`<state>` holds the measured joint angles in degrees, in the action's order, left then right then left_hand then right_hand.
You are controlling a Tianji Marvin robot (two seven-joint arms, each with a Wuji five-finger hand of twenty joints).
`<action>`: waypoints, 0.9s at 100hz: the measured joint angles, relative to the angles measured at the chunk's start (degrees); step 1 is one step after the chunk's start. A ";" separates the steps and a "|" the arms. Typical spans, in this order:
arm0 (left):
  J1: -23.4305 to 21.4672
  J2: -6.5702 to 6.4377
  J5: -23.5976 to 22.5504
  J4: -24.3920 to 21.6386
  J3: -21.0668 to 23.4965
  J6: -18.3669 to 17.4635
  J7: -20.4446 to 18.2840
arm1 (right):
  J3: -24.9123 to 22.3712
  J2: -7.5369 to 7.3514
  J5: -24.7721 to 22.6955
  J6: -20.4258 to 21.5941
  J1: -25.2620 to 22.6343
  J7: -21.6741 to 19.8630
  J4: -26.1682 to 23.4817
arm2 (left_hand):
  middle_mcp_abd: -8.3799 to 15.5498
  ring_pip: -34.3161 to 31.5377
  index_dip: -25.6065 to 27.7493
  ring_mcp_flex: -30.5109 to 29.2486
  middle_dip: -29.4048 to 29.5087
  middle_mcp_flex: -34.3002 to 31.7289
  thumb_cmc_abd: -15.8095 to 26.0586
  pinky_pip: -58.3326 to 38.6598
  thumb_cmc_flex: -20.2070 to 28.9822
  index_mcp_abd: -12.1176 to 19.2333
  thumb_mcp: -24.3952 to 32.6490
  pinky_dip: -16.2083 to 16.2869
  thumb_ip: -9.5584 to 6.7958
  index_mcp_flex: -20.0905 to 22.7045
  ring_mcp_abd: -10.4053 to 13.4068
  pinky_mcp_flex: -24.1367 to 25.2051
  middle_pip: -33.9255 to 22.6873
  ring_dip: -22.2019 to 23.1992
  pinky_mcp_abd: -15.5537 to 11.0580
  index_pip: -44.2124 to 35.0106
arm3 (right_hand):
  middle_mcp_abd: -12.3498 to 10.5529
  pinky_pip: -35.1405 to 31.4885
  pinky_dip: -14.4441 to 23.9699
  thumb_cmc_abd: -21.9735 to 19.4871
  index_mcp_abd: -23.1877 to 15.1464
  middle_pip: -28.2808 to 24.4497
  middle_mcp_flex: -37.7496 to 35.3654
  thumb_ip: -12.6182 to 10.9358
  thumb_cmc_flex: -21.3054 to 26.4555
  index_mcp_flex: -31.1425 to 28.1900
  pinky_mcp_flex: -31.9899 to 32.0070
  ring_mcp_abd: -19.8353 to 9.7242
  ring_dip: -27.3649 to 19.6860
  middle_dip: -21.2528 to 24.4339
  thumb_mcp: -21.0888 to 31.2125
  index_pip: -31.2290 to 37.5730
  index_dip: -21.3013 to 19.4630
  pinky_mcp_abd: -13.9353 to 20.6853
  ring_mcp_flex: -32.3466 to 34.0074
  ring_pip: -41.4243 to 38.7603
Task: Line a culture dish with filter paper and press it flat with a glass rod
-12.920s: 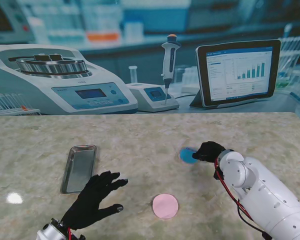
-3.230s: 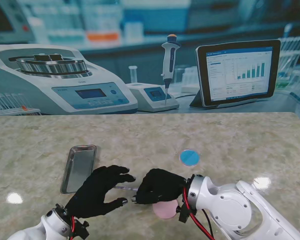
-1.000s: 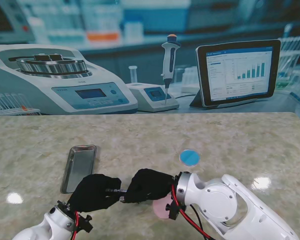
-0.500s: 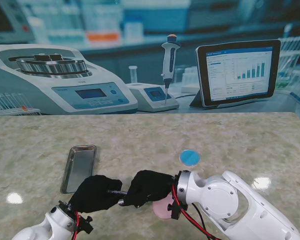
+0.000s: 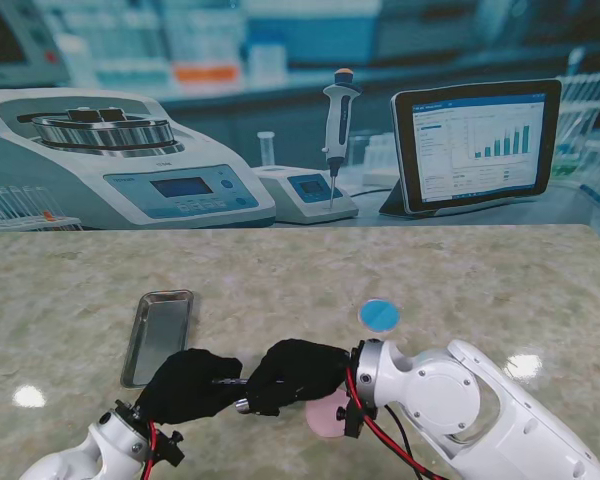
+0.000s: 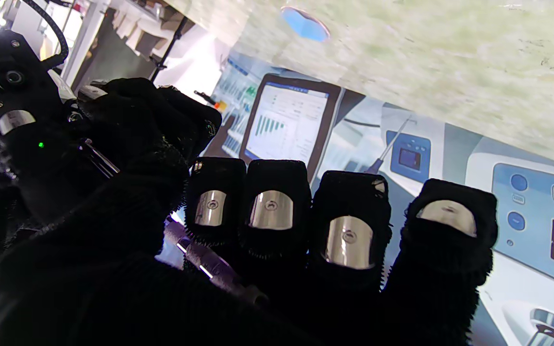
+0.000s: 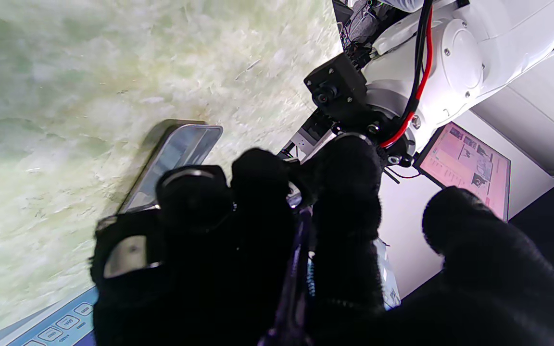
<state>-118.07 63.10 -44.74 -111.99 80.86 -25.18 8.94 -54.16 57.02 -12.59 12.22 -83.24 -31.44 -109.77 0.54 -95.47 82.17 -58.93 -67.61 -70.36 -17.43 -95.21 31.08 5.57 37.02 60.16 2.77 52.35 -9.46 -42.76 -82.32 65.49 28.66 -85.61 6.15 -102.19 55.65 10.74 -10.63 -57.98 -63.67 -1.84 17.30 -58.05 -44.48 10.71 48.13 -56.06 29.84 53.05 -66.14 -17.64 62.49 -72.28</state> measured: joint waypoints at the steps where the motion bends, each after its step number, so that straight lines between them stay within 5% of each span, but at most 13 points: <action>1: 0.00 0.00 0.00 0.00 0.01 0.00 0.00 | -0.03 0.00 0.02 0.01 -0.01 -0.03 -0.01 | 0.00 0.00 0.01 0.00 -0.01 0.00 0.00 0.00 0.00 0.00 0.00 0.01 0.00 0.00 0.00 0.00 -0.02 0.03 0.00 0.00 | 0.00 0.02 0.03 0.00 -0.20 0.58 0.09 0.04 0.00 0.24 0.13 0.10 -0.02 0.47 0.00 -0.74 0.32 0.00 0.00 -0.26; 50: 0.03 0.00 -0.05 -0.13 0.52 0.28 -0.20 | -2.03 -0.13 0.68 0.68 -1.15 -0.82 -1.00 | -0.04 0.00 1.02 0.00 -0.05 0.00 0.00 0.00 0.01 -0.03 -0.01 0.29 -0.01 0.00 -0.03 0.01 -0.10 0.59 0.04 0.00 | 1.98 8.91 1.41 0.00 -4.99 17.36 10.59 2.34 -2.47 6.78 14.73 5.00 -11.69 17.11 -1.26 -12.12 9.61 -2.20 -11.08 26.93; 70: 0.05 0.03 -0.09 -0.05 0.72 0.22 0.11 | -3.53 -0.26 0.03 0.92 -2.10 -1.20 -2.03 | -0.05 0.00 1.20 0.00 -0.05 -0.02 0.00 0.00 0.01 -0.03 -0.01 0.91 -0.30 0.03 -0.03 0.01 -0.15 0.60 0.04 0.00 | 2.04 20.01 -3.62 0.00 -5.28 26.42 13.05 2.84 -2.49 10.36 22.30 6.57 -17.23 25.50 -1.73 -17.33 16.06 -4.60 -15.42 38.14; 90: 0.05 0.03 -0.02 -0.03 0.92 0.09 0.04 | -4.87 -0.55 -0.84 0.46 -2.92 -2.30 -3.50 | -0.05 0.00 1.22 0.00 -0.05 -0.08 0.00 0.00 0.01 -0.06 -0.01 0.91 -0.30 0.60 -0.04 0.01 -0.15 0.60 0.04 0.00 | 2.06 29.83 -9.40 0.00 -6.29 30.90 16.68 3.02 -2.50 12.63 29.55 7.20 -22.05 29.18 -1.79 -19.72 20.07 -6.18 -21.88 46.66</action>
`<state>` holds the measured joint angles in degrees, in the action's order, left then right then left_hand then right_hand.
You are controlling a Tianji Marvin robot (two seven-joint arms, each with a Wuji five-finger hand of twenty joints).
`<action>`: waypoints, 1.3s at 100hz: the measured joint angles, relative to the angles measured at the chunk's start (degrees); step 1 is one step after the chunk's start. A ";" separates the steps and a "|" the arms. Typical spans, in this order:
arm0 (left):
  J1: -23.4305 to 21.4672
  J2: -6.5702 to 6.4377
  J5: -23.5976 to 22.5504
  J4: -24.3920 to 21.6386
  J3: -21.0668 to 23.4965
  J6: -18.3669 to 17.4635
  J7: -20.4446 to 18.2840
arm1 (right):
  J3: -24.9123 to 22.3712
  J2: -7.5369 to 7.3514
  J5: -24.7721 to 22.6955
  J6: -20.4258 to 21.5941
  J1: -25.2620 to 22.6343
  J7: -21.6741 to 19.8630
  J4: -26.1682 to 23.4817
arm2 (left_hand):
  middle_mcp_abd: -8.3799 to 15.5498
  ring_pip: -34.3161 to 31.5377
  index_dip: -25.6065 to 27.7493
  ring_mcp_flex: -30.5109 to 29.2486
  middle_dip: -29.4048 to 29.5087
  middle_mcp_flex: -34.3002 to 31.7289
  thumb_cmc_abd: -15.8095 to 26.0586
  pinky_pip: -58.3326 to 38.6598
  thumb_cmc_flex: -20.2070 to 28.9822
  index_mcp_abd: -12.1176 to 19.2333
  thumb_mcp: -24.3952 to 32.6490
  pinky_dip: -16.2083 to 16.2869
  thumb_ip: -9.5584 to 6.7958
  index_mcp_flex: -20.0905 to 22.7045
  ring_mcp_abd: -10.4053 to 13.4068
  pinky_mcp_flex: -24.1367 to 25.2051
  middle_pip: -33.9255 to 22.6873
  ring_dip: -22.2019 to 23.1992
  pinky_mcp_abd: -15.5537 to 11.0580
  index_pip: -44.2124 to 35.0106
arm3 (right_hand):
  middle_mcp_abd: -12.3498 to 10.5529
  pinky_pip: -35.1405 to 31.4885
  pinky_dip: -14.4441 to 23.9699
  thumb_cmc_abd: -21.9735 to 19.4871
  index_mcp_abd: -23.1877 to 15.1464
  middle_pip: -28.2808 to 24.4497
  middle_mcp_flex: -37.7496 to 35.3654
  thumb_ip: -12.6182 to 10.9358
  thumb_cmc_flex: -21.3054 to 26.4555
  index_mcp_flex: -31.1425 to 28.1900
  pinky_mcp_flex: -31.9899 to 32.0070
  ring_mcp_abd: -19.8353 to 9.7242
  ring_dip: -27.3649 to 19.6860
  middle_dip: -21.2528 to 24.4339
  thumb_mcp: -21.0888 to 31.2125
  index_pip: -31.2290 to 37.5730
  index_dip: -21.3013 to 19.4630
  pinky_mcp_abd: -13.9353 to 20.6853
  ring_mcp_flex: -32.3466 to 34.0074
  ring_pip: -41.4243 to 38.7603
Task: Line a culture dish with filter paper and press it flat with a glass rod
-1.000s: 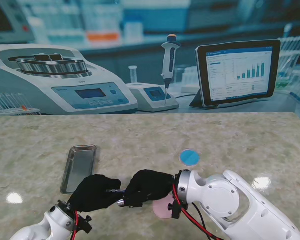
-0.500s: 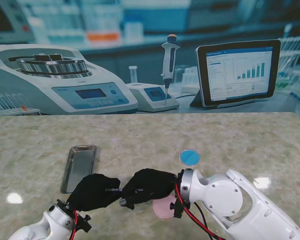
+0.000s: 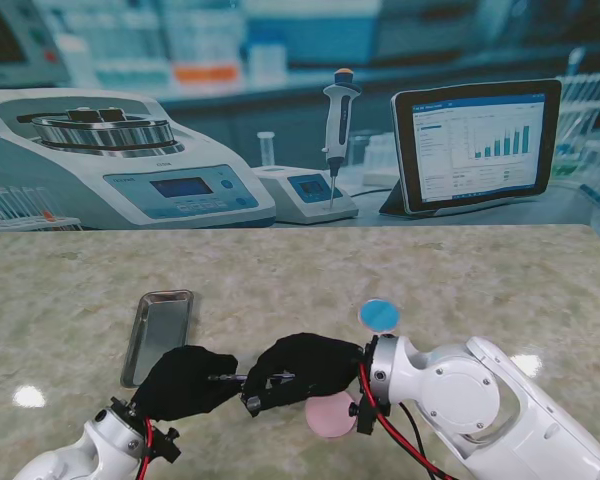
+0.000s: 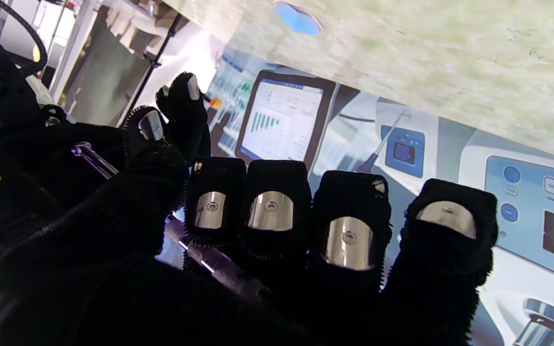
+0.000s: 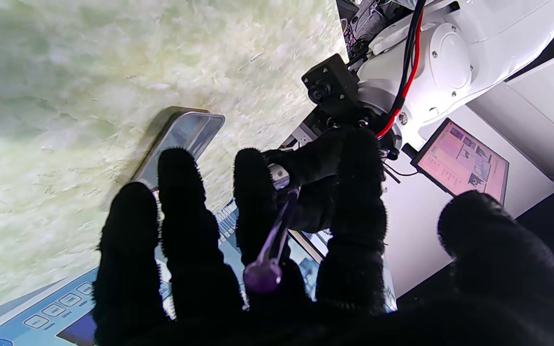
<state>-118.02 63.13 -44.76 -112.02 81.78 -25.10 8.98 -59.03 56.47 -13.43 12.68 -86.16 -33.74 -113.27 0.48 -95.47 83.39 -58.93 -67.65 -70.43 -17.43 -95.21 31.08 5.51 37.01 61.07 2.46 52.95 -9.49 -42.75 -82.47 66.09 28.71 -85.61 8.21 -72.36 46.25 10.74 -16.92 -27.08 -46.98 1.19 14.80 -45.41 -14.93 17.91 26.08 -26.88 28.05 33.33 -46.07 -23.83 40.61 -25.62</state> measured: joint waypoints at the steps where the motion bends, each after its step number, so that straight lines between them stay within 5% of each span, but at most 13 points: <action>1: 0.00 0.00 0.00 0.00 0.01 0.00 -0.01 | -0.07 -0.02 -0.04 -0.11 -0.07 -0.04 -0.14 | 0.00 0.00 0.00 0.00 0.00 0.00 0.00 0.00 0.00 0.00 0.00 0.00 0.00 0.00 0.00 0.00 0.00 0.00 0.00 0.00 | 0.00 0.06 -0.16 0.00 -0.03 0.00 0.00 0.00 0.00 0.67 0.12 0.00 0.00 0.00 -0.01 -0.20 0.07 -0.14 0.00 0.00; 84: 0.02 0.01 0.11 -0.09 0.67 -0.63 -0.15 | -5.62 -0.31 -4.04 -2.25 -4.04 -1.47 -3.99 | -0.01 -0.01 0.01 0.00 0.00 -0.01 0.00 0.00 -0.01 0.00 0.40 0.00 0.05 0.00 0.00 -0.02 -0.02 0.00 0.00 0.00 | -0.06 9.15 -4.36 0.00 -1.58 5.40 10.35 0.06 0.05 10.30 9.74 0.05 -4.67 3.03 -1.37 -5.69 5.84 -0.29 -12.54 6.30; 130: 0.05 0.04 0.44 -0.09 1.09 -1.12 -0.22 | -7.66 -0.29 -6.19 -1.61 -5.48 -0.86 -5.01 | -0.01 -0.01 0.01 0.00 0.00 -0.01 0.00 0.00 -0.04 0.00 0.52 0.00 0.08 0.00 0.00 -0.02 -0.02 0.00 0.00 0.00 | -2.63 17.26 -8.48 -0.77 -3.17 9.55 17.60 0.23 0.20 14.12 16.00 -2.25 -8.29 6.53 -2.19 -6.87 8.35 0.52 -21.56 11.38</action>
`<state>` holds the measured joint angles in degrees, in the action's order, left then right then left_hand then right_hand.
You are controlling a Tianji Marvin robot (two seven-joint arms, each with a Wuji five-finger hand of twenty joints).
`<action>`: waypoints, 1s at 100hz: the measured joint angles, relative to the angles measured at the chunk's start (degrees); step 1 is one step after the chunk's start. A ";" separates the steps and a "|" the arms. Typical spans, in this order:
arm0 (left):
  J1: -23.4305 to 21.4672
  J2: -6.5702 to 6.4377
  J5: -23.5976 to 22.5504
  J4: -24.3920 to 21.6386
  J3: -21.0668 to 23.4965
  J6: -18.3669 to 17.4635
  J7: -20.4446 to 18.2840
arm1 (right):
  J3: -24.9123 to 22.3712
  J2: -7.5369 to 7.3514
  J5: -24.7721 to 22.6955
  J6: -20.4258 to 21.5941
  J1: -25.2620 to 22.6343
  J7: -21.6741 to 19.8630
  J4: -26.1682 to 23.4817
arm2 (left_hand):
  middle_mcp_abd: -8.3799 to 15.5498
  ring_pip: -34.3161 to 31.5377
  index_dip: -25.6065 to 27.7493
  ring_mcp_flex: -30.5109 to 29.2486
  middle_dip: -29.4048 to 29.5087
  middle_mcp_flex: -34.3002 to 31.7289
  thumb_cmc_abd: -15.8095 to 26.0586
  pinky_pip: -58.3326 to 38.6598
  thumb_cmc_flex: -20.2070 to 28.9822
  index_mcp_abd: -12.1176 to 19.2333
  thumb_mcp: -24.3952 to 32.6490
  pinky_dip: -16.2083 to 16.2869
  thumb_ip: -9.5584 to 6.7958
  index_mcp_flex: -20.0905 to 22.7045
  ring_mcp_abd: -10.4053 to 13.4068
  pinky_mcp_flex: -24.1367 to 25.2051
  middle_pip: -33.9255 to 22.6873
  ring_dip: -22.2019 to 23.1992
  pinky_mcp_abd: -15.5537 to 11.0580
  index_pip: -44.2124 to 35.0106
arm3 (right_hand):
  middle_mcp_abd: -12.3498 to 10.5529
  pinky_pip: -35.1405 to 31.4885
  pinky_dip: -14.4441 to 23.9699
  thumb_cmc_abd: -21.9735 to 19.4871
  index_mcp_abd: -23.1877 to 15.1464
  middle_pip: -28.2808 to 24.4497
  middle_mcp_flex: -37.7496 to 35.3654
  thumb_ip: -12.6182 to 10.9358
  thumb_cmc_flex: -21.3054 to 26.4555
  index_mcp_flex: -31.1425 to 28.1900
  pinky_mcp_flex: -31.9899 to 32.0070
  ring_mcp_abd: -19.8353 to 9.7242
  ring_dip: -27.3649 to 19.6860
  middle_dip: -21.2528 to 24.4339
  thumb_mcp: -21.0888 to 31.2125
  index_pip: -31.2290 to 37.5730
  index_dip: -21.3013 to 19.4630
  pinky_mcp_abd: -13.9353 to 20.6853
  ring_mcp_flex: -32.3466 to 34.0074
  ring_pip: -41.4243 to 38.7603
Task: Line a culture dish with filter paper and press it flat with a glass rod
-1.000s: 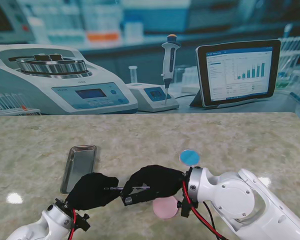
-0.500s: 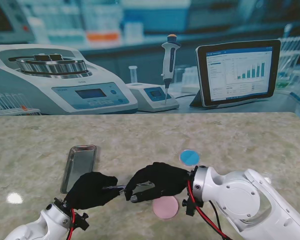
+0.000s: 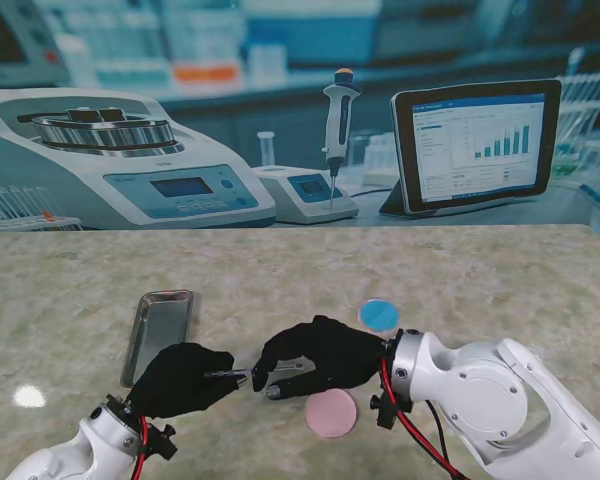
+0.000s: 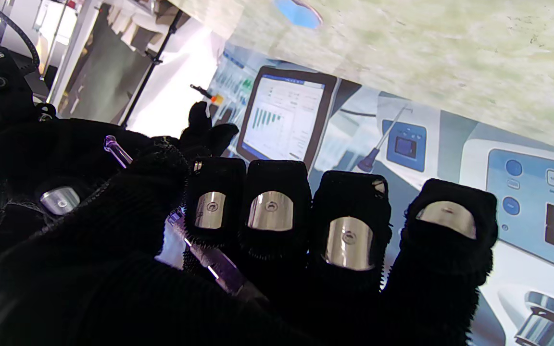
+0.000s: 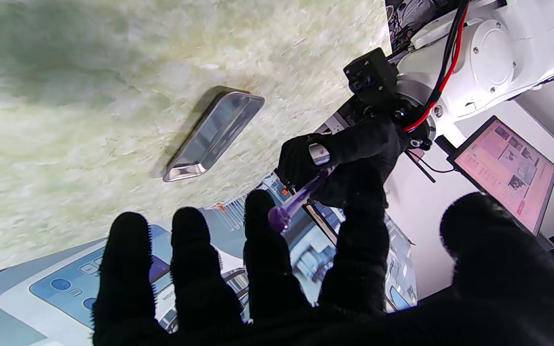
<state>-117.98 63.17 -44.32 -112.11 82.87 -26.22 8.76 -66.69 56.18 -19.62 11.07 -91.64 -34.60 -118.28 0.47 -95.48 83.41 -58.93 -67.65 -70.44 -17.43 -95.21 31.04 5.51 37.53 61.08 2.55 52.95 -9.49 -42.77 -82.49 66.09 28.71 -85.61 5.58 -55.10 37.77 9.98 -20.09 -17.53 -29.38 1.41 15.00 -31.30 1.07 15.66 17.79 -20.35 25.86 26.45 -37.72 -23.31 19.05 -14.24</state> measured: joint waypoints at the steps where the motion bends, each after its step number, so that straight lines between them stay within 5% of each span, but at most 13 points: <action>1: 0.00 0.00 0.01 0.00 0.02 0.00 0.00 | -0.12 0.00 -0.09 0.06 -0.10 0.01 -0.07 | 0.00 0.00 0.00 0.00 0.00 0.00 0.00 0.00 0.00 0.00 0.00 0.00 0.00 0.00 0.00 0.00 0.00 0.00 0.00 0.00 | -0.15 0.37 -0.10 0.00 -0.18 0.36 0.06 0.00 0.03 0.36 0.19 -0.20 0.00 0.10 -0.33 0.28 0.06 0.34 -0.10 0.36; 45: -0.45 0.07 -0.01 -0.13 0.90 0.00 0.14 | -9.60 0.52 -3.94 2.05 -9.75 2.26 -5.17 | -0.01 0.00 0.01 0.00 0.00 0.00 -0.01 0.00 -0.02 0.00 0.03 0.00 0.01 0.00 0.00 0.00 0.00 0.00 0.00 0.00 | -3.10 6.42 -2.97 -1.93 0.60 2.24 7.44 0.01 0.16 11.94 3.19 -5.79 -1.27 1.71 -1.38 -5.02 3.16 2.93 -4.15 1.56; 72: -0.82 0.11 0.12 -0.33 1.26 0.08 0.32 | -13.68 2.61 -7.34 1.85 -19.22 16.37 -7.21 | -0.01 0.00 0.01 0.00 0.00 0.00 -0.02 0.00 -0.02 0.00 0.07 0.00 0.01 0.00 0.00 0.00 0.00 0.00 0.00 0.00 | -3.65 6.46 -3.09 -2.65 3.32 1.15 10.47 0.02 2.98 16.98 3.24 -7.55 -1.27 1.68 -1.53 -6.78 3.31 3.72 -4.15 1.55; 100: -1.51 0.27 0.32 -0.50 2.46 0.08 0.23 | -12.09 5.06 -8.83 -5.07 -21.75 28.11 -5.86 | -0.01 0.00 0.01 0.00 0.00 0.00 -0.02 0.00 -0.02 0.00 0.10 0.00 0.01 0.00 0.00 0.00 -0.01 0.00 0.01 0.00 | -3.65 6.47 -3.11 -2.66 3.87 -0.10 10.49 0.02 5.28 16.98 3.24 -7.56 -1.27 1.52 -1.49 -6.92 2.85 4.19 -4.15 1.47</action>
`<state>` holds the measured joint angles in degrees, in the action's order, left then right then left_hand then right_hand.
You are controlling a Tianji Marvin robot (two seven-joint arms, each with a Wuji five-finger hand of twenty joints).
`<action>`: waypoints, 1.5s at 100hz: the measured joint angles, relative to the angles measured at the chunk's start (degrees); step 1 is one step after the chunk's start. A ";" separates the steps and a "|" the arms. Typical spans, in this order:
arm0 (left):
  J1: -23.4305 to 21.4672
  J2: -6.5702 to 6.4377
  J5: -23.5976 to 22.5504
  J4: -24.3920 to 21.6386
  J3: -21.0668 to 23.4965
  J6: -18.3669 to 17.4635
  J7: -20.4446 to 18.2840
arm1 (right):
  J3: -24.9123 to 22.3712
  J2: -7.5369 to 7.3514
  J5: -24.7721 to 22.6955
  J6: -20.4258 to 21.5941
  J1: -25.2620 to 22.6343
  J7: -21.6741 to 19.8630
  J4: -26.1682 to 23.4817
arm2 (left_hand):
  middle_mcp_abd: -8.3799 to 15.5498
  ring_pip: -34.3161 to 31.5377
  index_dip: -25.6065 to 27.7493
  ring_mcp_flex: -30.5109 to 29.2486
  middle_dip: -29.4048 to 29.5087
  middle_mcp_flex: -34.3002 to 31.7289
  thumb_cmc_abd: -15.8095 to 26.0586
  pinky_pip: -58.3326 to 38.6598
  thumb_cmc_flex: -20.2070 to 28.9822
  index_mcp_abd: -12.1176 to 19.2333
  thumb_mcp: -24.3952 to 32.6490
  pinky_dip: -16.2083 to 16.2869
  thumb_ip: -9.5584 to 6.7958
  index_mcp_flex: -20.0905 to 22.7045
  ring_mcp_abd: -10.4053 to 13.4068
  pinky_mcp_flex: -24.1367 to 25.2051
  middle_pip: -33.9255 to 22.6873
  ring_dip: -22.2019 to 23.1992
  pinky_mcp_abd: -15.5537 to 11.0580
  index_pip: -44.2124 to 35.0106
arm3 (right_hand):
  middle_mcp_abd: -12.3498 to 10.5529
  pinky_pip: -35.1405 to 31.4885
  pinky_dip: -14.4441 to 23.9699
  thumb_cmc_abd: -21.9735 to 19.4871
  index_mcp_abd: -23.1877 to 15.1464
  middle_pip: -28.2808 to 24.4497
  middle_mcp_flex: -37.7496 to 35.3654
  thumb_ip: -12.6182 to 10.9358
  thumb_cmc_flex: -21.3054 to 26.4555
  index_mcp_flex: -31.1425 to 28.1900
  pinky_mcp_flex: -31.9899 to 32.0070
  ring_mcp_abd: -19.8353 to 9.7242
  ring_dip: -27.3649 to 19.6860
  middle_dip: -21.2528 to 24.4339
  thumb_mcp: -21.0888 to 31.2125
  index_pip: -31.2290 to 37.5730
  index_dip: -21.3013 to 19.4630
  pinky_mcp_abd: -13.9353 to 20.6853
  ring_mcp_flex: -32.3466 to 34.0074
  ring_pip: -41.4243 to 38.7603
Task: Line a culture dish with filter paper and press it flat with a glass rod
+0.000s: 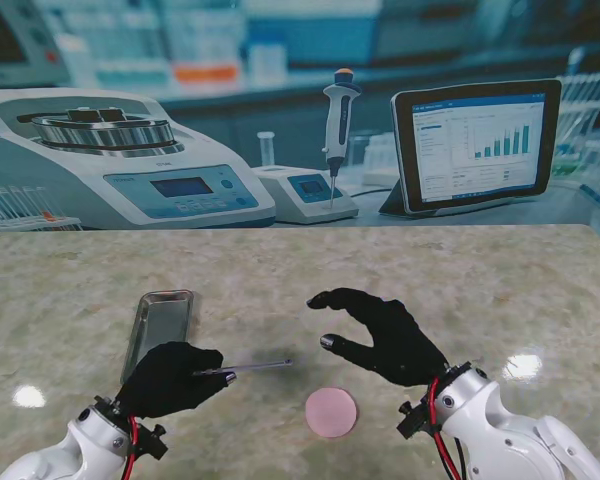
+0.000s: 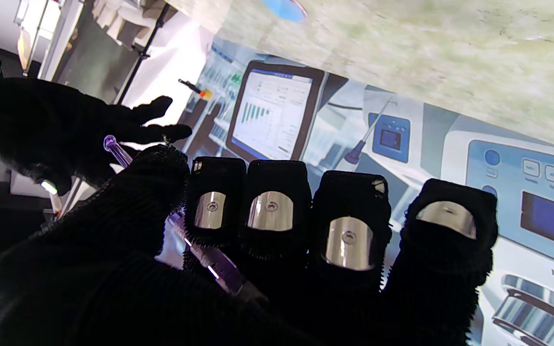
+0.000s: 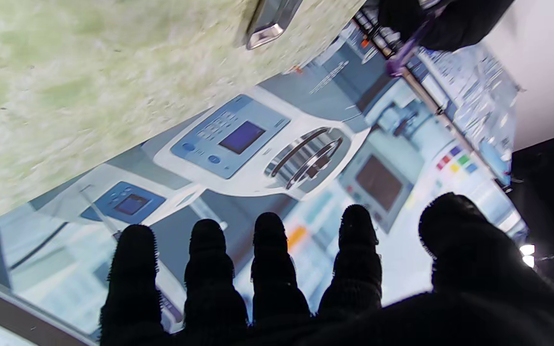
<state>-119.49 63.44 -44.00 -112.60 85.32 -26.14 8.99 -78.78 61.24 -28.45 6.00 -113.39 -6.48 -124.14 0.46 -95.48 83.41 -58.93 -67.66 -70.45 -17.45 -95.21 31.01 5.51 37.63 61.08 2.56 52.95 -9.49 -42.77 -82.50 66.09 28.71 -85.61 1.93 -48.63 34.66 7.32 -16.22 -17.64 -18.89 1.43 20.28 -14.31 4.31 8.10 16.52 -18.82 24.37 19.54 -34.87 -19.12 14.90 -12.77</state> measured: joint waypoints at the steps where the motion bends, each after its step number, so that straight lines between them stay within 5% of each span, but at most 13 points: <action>1: -0.03 0.00 0.03 0.00 0.06 0.00 -0.02 | 0.11 0.08 -0.10 -0.24 -0.01 0.26 0.13 | 0.00 0.00 0.00 0.00 0.00 0.00 0.00 0.00 0.00 0.00 0.00 0.00 0.00 0.00 0.00 0.00 0.00 0.00 0.00 0.00 | 0.00 0.00 0.00 0.00 0.00 0.00 0.00 0.00 0.00 0.00 0.00 0.00 0.00 0.00 0.00 0.00 -0.02 0.00 0.00 0.00; 37: -0.30 0.05 0.46 0.18 1.27 -0.07 -0.13 | 7.75 1.85 -6.59 -7.53 2.83 10.71 8.73 | 0.00 0.00 0.00 0.00 0.00 0.00 -0.01 0.00 0.00 0.00 0.00 0.00 0.00 0.00 0.00 0.00 0.00 0.00 0.00 0.00 | 0.00 0.84 -0.01 -0.01 0.76 -0.53 1.32 -0.48 1.29 0.66 1.43 -0.39 0.08 0.00 -0.53 -0.12 -0.20 0.17 -2.27 0.04; 61: -0.05 0.05 0.34 0.64 3.07 0.02 -1.61 | 10.28 2.36 -7.84 -8.20 5.73 12.49 13.49 | -0.01 0.00 0.00 0.00 0.00 0.00 -0.01 0.00 0.00 -0.01 0.00 0.00 0.00 0.00 0.00 -0.03 0.00 0.00 0.00 0.00 | -0.82 11.21 -6.44 -0.01 0.86 -0.63 6.31 -0.83 1.91 3.54 2.14 -3.87 -1.70 1.98 -0.58 -1.55 -0.34 3.54 -7.03 3.17; 150: 7.64 -1.08 -4.78 11.28 10.83 5.44 -6.35 | 9.64 3.12 -4.68 -7.67 5.36 13.79 14.25 | -0.01 -0.03 0.03 -0.01 0.00 0.00 -0.10 0.00 -0.12 -0.01 0.52 0.00 0.04 0.00 0.00 -0.08 0.00 0.00 0.00 0.00 | -1.38 13.64 -7.90 -0.01 1.28 -0.71 6.93 -0.83 1.91 3.54 2.14 -4.83 -2.63 2.67 -0.58 -1.41 -0.34 4.84 -6.99 2.92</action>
<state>-111.85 62.36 -48.78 -101.33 96.15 -20.70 2.64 -69.14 64.36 -33.13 -1.67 -108.03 7.31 -109.89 0.45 -95.51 83.44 -58.94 -67.66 -70.45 -17.55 -95.21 30.89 5.51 38.14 61.08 2.60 52.95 -9.49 -42.85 -82.50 66.10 28.71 -85.61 0.54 -34.99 26.75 7.31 -14.94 -18.35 -11.96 0.60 22.20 -10.78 6.45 3.27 13.89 -16.16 23.79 18.12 -35.21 -14.28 7.91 -9.85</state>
